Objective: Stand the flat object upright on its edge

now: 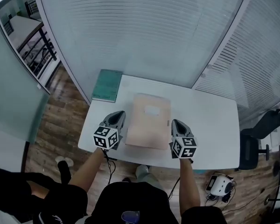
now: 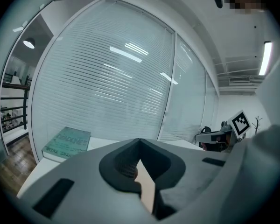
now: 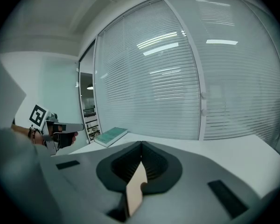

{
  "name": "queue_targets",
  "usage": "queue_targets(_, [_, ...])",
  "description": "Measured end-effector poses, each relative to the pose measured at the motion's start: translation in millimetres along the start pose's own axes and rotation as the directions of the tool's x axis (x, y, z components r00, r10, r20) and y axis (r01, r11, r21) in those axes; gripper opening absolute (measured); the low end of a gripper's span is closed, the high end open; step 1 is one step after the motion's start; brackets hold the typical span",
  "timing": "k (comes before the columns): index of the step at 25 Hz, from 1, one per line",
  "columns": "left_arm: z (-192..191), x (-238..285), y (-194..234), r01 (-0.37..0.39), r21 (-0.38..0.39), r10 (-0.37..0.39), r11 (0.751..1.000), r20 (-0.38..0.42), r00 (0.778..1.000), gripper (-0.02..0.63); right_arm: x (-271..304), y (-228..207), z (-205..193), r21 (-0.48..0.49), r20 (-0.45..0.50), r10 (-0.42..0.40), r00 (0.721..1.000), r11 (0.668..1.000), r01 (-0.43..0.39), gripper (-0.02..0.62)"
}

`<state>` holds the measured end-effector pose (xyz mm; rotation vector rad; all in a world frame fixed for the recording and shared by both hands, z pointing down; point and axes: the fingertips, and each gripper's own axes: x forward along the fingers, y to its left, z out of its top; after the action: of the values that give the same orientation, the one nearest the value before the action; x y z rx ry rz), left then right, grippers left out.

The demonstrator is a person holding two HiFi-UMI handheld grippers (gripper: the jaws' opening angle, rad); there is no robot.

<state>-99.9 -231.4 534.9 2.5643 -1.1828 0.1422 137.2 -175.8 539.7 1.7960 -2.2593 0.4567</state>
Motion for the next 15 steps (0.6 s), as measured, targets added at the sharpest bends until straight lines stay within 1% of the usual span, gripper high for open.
queue_targets(4, [-12,11,-1,0.005,0.003,-0.005,1.0,-0.038,0.999,0.02,7,-11,-16,0.01,-0.042,-0.006,0.999,1.0,0.006,0.021])
queue_targets(8, [-32,23,-2,0.02,-0.021,-0.022,1.0,-0.09,0.996,0.02,14,-22,-45,0.019,-0.109,-0.008,0.994,1.0,0.011,0.021])
queue_targets(12, [-55,32,-2,0.027,-0.021,-0.03,0.999,-0.155,0.987,0.02,22,-32,-69,0.026,-0.163,-0.009,0.987,1.0,0.013,0.021])
queue_targets(15, [-73,36,-1,0.028,-0.032,-0.034,0.999,-0.198,0.98,0.02,28,-35,-82,0.034,-0.186,0.009,0.982,0.999,-0.003,0.023])
